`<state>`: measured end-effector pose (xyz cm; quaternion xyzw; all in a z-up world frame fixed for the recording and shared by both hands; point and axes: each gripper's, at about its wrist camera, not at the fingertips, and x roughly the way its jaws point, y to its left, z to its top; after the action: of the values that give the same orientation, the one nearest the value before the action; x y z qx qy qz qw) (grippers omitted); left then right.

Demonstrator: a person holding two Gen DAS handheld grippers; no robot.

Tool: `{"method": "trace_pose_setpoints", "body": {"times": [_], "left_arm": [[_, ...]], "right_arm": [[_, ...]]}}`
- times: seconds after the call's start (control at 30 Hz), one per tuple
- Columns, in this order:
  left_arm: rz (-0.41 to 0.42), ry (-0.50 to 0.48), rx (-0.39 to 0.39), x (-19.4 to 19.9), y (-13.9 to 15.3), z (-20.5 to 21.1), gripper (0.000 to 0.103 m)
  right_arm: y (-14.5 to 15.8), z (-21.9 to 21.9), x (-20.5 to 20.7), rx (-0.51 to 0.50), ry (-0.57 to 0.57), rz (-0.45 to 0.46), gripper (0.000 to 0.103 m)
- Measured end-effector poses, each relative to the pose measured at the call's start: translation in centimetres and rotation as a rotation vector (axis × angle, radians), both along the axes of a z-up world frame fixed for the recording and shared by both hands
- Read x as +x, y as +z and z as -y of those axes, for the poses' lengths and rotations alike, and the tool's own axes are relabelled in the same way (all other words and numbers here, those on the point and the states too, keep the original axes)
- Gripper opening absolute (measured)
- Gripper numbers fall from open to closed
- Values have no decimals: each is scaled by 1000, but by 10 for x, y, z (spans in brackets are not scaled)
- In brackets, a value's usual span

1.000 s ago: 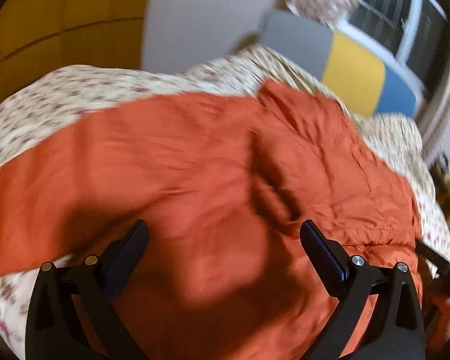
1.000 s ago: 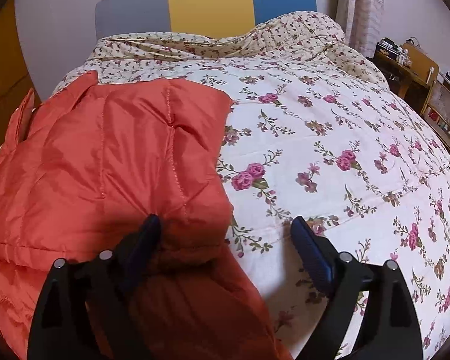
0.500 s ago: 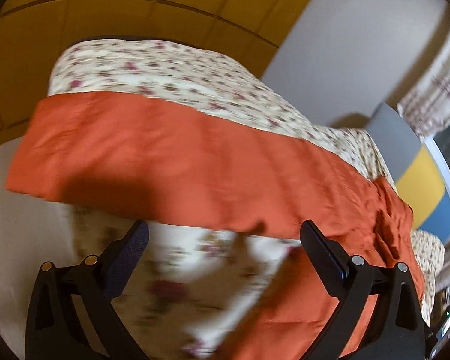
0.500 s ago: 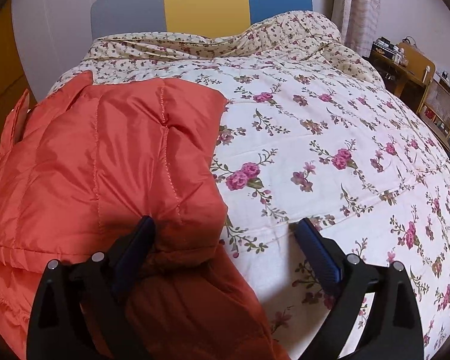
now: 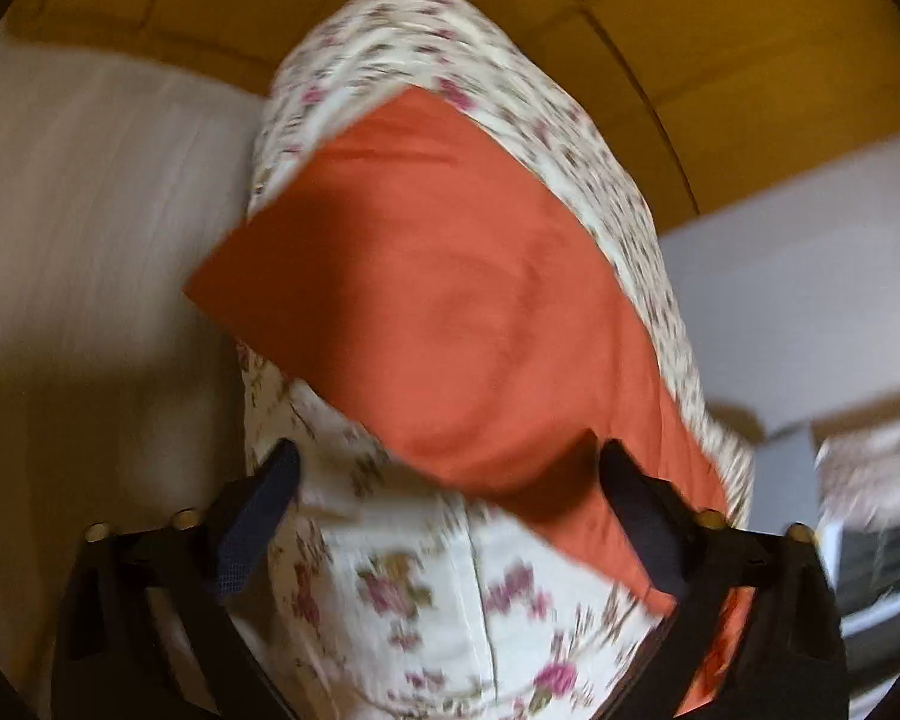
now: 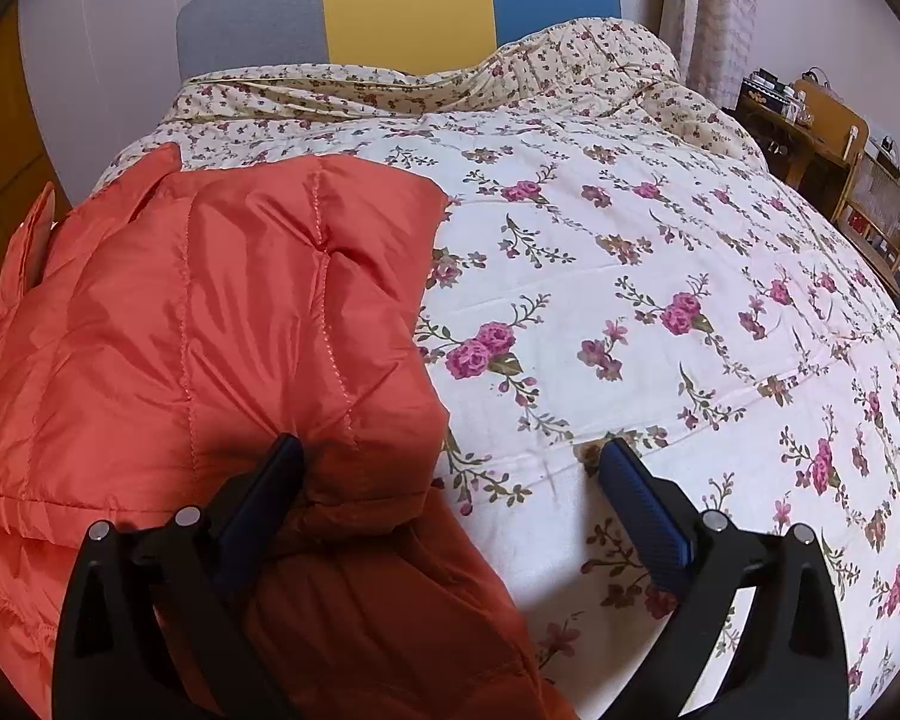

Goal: Fold large clothes
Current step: 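Grasp the other sleeve cuff with the left gripper and lift it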

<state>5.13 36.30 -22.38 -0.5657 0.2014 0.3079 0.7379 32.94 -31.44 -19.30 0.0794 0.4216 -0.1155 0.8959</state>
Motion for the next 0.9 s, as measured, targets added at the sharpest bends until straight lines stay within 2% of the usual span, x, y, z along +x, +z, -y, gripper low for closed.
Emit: {"method": "trace_pose_setpoints", "body": {"times": [0.03, 0.17, 0.2, 0.27, 0.37, 0.43, 0.53, 0.67, 0.77, 0.9], "left_arm": [[5, 19, -11, -2, 0, -6, 79], [28, 42, 16, 3, 11, -18, 62], [23, 56, 33, 5, 17, -21, 53], [5, 70, 60, 10, 24, -21, 31], [-43, 88, 149, 18, 47, -8, 17], [-47, 87, 215, 21, 59, 2, 16], [-38, 52, 381, 33, 93, 29, 12], [27, -70, 625, 60, 142, 85, 12], [96, -186, 725, 84, 168, 125, 12], [171, -306, 787, 112, 190, 178, 12]], "right_arm": [[0, 1, 0, 2, -1, 0, 99], [0, 0, 1, 6, -5, -1, 100], [0, 0, 1, 7, -5, -2, 100], [0, 0, 1, 7, -5, -1, 100], [0, 0, 1, 8, -5, -1, 100], [0, 0, 1, 8, -5, -1, 100], [0, 0, 1, 10, -5, -2, 100], [0, 0, 1, 14, -4, -1, 100], [-1, 1, 1, 19, -4, -1, 100], [-1, 2, 2, 23, -4, -1, 101]]}}
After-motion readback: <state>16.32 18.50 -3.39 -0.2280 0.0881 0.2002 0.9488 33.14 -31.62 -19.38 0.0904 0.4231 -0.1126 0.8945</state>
